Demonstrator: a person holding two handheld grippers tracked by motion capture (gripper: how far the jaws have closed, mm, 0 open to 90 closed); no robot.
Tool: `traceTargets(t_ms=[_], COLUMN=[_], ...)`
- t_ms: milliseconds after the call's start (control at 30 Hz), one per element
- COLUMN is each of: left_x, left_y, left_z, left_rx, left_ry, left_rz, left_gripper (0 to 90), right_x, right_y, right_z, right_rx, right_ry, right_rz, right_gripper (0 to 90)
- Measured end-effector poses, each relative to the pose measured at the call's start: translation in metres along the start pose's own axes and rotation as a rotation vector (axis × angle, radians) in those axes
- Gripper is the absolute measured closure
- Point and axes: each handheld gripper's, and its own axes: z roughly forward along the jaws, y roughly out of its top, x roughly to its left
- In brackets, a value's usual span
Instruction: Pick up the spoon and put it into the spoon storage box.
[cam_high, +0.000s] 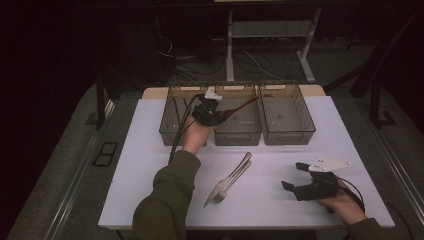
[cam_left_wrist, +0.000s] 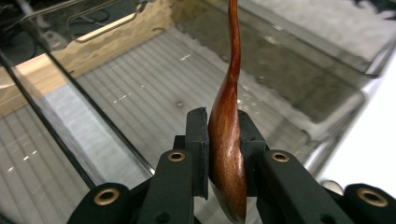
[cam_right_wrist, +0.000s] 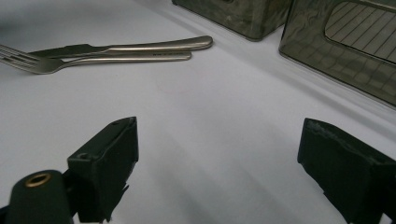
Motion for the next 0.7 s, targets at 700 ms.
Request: traceTargets(t_ms=[700], left_x=[-0.002], left_y=[-0.003], left_z=[0.013], left_rx=[0.034], left_ry=[0.015], left_rz=[-0.054], left_gripper=[72.2], right_x=[0.000], right_y=[0.000], right_z=[-0.002], right_rx=[-0.003], right_ry=[-0.002], right_rz=[-0.003], right_gripper=[11.7])
